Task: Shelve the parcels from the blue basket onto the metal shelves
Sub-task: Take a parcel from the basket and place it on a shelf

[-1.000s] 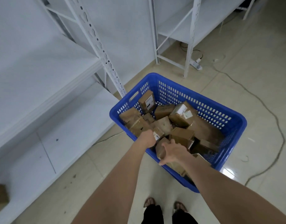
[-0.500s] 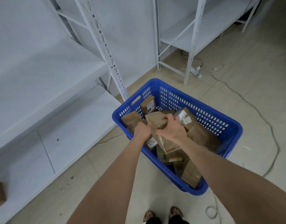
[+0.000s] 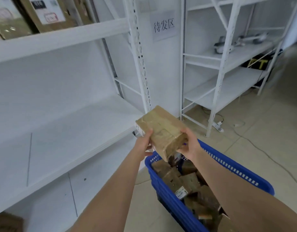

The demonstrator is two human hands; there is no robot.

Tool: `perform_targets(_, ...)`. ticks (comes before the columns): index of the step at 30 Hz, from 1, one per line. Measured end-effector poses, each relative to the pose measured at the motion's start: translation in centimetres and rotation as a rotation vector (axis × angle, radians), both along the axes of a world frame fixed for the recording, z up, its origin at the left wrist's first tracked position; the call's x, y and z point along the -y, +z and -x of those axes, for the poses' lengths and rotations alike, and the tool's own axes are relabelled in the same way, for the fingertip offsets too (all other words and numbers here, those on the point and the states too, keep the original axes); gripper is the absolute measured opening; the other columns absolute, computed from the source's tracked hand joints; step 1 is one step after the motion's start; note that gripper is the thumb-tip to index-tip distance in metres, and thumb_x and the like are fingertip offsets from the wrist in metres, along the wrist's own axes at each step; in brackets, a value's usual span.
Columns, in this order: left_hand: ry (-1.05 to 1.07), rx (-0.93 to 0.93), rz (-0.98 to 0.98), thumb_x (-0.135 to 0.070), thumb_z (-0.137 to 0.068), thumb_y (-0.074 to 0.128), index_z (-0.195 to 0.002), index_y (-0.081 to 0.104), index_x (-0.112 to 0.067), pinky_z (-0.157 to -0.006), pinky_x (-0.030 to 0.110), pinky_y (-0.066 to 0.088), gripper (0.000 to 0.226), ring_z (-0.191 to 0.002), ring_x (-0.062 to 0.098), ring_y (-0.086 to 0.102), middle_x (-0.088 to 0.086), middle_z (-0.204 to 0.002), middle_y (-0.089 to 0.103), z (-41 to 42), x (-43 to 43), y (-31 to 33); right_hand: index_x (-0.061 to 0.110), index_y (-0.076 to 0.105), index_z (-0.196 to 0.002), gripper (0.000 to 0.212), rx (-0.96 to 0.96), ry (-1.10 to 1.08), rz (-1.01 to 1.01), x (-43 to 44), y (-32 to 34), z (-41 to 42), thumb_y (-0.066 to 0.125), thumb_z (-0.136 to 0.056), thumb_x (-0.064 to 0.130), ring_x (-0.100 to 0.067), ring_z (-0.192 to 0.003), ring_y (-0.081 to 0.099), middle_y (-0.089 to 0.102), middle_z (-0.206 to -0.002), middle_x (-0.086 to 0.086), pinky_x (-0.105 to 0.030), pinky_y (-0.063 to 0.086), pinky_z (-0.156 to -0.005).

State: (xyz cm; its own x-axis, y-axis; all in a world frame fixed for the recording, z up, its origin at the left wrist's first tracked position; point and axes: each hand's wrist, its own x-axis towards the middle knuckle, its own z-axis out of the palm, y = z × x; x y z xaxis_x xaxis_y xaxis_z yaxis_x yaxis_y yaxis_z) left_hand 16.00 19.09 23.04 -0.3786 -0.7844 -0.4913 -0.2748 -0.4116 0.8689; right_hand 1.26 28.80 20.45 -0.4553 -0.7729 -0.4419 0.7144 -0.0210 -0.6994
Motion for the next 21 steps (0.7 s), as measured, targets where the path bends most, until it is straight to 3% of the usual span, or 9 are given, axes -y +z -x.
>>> perform_targets(2,0.02,-0.047,0.003,-0.056,-0.085,0.06,-0.128,0.047,-0.01,-0.09,0.046,0.051,0.064,-0.11,0.031,0.057,0.009,-0.119,0.056,-2.5,1.3,1.5,0.005,0.057,-0.117,0.051,0.044,0.05,0.034,1.3,0.6,-1.5,0.074,-0.075,0.03,-0.034,-0.1,0.061,0.054,-0.129,-0.027,-0.043,0.05,-0.089)
perform_targets(3,0.024,-0.083,-0.004,-0.054,-0.085,0.062,-0.122,0.05,-0.01,-0.085,0.045,0.053,0.058,-0.104,0.029,0.059,0.007,-0.111,0.059,-3.6,1.9,2.1,0.005,0.057,-0.111,0.05,0.072,0.078,0.082,2.0,0.8,-2.4,0.075,-0.072,0.031,-0.031,-0.089,0.063,0.057,-0.124,-0.029,-0.04,0.051,-0.084)
perform_targets(5,0.029,-0.145,-0.011,-0.047,-0.083,0.067,-0.117,0.053,-0.009,-0.08,0.044,0.056,0.052,-0.097,0.027,0.063,0.007,-0.105,0.062,-5.9,3.3,3.1,0.007,0.056,-0.095,0.028,0.105,0.103,0.126,2.9,1.4,-4.3,0.066,-0.08,0.028,-0.021,-0.062,0.062,0.067,-0.081,-0.018,-0.033,0.053,-0.064)
perform_targets(6,0.028,-0.165,-0.009,-0.043,-0.082,0.069,-0.118,0.054,-0.009,-0.081,0.045,0.057,0.051,-0.097,0.027,0.063,0.008,-0.105,0.063,-6.9,3.9,3.4,0.009,0.055,-0.093,0.02,0.115,0.112,0.121,3.4,1.6,-5.1,0.061,-0.085,0.026,-0.02,-0.06,0.063,0.065,-0.074,-0.012,-0.033,0.054,-0.059)
perform_targets(8,0.029,-0.163,0.04,-0.034,-0.082,0.071,-0.12,0.055,-0.008,-0.084,0.045,0.056,0.048,-0.094,0.025,0.064,0.006,-0.103,0.065,-8.7,5.2,3.7,0.007,0.057,-0.101,0.021,0.07,0.124,0.062,4.2,1.6,-6.4,0.058,-0.089,0.024,-0.027,-0.084,0.065,0.063,-0.093,-0.013,-0.044,0.056,-0.079)
perform_targets(10,0.034,-0.157,0.126,-0.024,-0.081,0.073,-0.121,0.055,-0.009,-0.081,0.04,0.056,0.047,-0.086,0.021,0.063,0.006,-0.103,0.066,-10.4,6.2,4.1,0.006,0.057,-0.111,0.032,-0.071,0.175,-0.05,5.3,1.9,-7.7,0.062,-0.09,0.03,-0.032,-0.1,0.061,0.061,-0.107,-0.015,-0.046,0.046,-0.101)
perform_targets(15,-0.065,-0.056,0.365,-0.006,-0.074,0.076,-0.124,0.051,-0.017,-0.073,0.029,0.053,0.056,-0.09,0.016,0.062,-0.003,-0.105,0.061,-13.7,7.7,5.6,0.014,0.04,-0.142,0.096,-0.273,0.249,-0.175,8.1,3.0,-9.9,0.071,-0.068,0.067,-0.035,-0.124,0.049,0.047,-0.14,-0.011,-0.051,0.04,-0.106)
perform_targets(18,-0.06,-0.005,0.418,-0.005,-0.074,0.077,-0.12,0.049,-0.022,-0.069,0.027,0.054,0.057,-0.086,0.009,0.061,-0.01,-0.098,0.058,-14.7,7.8,6.1,0.016,0.04,-0.142,0.095,-0.374,0.29,-0.195,9.1,4.3,-11.0,0.067,-0.068,0.069,-0.034,-0.127,0.046,0.046,-0.142,-0.008,-0.053,0.037,-0.106)
perform_targets(21,0.061,0.012,0.426,-0.021,-0.066,0.084,-0.127,0.046,-0.018,-0.071,0.029,0.055,0.072,-0.098,0.015,0.062,-0.004,-0.109,0.06,-14.9,7.8,6.7,0.021,0.034,-0.145,0.093,-0.492,0.354,-0.192,9.8,4.4,-12.3,0.072,-0.07,0.061,-0.031,-0.122,0.048,0.046,-0.142,-0.01,-0.047,0.044,-0.095)
